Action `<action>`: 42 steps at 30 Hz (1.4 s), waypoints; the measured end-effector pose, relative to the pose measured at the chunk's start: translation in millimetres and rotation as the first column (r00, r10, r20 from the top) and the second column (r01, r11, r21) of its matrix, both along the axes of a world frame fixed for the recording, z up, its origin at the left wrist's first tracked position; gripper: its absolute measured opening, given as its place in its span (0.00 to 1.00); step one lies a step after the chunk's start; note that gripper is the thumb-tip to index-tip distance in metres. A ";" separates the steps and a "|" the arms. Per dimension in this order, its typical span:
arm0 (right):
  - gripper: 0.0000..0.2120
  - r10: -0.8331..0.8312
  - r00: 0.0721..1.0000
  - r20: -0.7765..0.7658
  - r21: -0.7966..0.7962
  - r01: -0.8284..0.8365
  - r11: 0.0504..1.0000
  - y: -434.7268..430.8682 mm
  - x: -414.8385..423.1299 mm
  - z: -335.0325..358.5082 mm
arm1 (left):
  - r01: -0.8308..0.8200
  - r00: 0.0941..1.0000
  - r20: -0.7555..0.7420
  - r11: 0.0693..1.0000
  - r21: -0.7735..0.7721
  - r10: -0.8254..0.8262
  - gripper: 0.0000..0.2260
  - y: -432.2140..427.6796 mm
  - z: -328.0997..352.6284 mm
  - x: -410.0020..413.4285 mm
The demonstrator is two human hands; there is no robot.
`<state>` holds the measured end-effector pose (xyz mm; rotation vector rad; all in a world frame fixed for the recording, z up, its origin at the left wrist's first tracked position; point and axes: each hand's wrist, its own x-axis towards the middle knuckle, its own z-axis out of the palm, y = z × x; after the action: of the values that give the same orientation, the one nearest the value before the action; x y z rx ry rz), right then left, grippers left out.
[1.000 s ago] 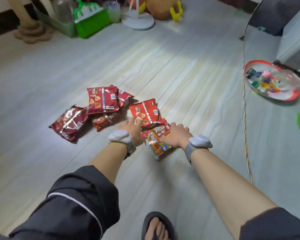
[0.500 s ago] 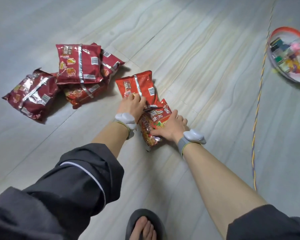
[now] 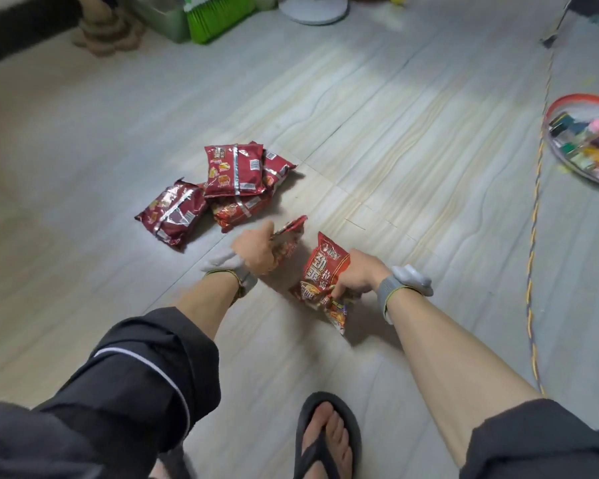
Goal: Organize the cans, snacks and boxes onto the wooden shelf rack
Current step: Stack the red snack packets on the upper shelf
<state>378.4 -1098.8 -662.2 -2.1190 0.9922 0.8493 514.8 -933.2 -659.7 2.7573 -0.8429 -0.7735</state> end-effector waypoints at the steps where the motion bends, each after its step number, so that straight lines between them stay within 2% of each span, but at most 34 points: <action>1: 0.20 0.009 0.999 0.030 0.027 -0.010 1.000 8.2 -0.2 17.9 | -0.100 0.995 -0.017 0.993 -0.068 0.099 0.16 14.5 15.5 1.7; 4: 0.18 0.074 0.990 0.120 0.080 -0.083 0.993 39.2 5.3 76.2 | -0.341 0.939 -0.060 0.899 -0.276 0.338 0.17 73.0 70.2 9.6; 7: 0.18 0.110 0.975 0.192 0.137 -0.138 0.981 69.7 10.7 127.2 | -0.457 0.884 -0.084 0.809 -0.371 0.461 0.17 125.3 114.0 20.2; 10: 0.23 0.163 0.945 0.285 0.140 -0.210 0.968 113.2 19.8 178.7 | -0.590 0.796 -0.187 0.669 -0.452 0.576 0.14 189.6 162.3 30.7; 12: 0.27 0.179 0.924 0.339 0.182 -0.251 0.951 132.7 29.2 201.5 | -0.654 0.746 -0.284 0.580 -0.485 0.603 0.14 219.7 179.2 38.3; 14: 0.25 0.236 0.885 0.400 0.178 -0.328 0.928 171.0 37.8 227.3 | -0.706 0.688 -0.347 0.478 -0.522 0.638 0.14 268.9 207.2 33.0; 18: 0.23 0.304 0.821 0.483 0.177 -0.432 0.884 229.8 52.7 266.3 | -0.721 0.637 -0.379 0.343 -0.603 0.672 0.12 340.2 249.1 17.8; 23: 0.22 0.348 0.769 0.536 0.191 -0.512 0.838 280.6 65.9 290.6 | -0.749 0.562 -0.499 0.149 -0.646 0.660 0.06 407.5 287.2 -7.7; 25: 0.22 0.349 0.754 0.556 0.209 -0.533 0.820 292.9 72.4 295.8 | -0.752 0.546 -0.524 0.107 -0.651 0.653 0.04 428.3 296.8 -15.8; 28: 0.28 0.321 0.746 0.584 0.268 -0.549 0.792 326.6 78.5 304.7 | -0.730 0.495 -0.549 -0.021 -0.684 0.673 0.05 468.3 306.1 -31.1; 31: 0.33 0.213 0.769 0.603 0.407 -0.526 0.747 345.6 80.6 311.0 | -0.695 0.436 -0.643 -0.218 -0.685 0.629 0.09 484.6 306.3 -38.6; 32: 0.31 0.194 0.762 0.618 0.436 -0.537 0.722 357.3 80.8 315.2 | -0.682 0.413 -0.678 -0.287 -0.673 0.608 0.11 494.5 306.8 -43.1; 34: 0.25 0.115 0.768 0.630 0.512 -0.522 0.682 366.0 76.5 319.2 | -0.673 0.391 -0.729 -0.366 -0.643 0.562 0.14 498.7 299.1 -45.7; 36: 0.22 0.013 0.785 0.619 0.596 -0.481 0.643 368.6 72.8 319.5 | -0.666 0.377 -0.767 -0.424 -0.614 0.520 0.16 494.4 294.1 -49.1; 39: 0.28 -0.086 0.783 0.616 0.658 -0.452 0.602 383.7 74.7 317.2 | -0.662 0.353 -0.828 -0.509 -0.549 0.435 0.17 491.2 290.1 -55.5; 42: 0.31 -0.189 0.766 0.614 0.712 -0.435 0.551 396.2 77.8 310.2 | -0.680 0.335 -0.871 -0.548 -0.487 0.358 0.19 478.0 291.8 -60.9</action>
<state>456.3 -702.6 -352.0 -1.4119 -0.0246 0.4282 453.9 -455.3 -367.9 1.0559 0.4758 0.0116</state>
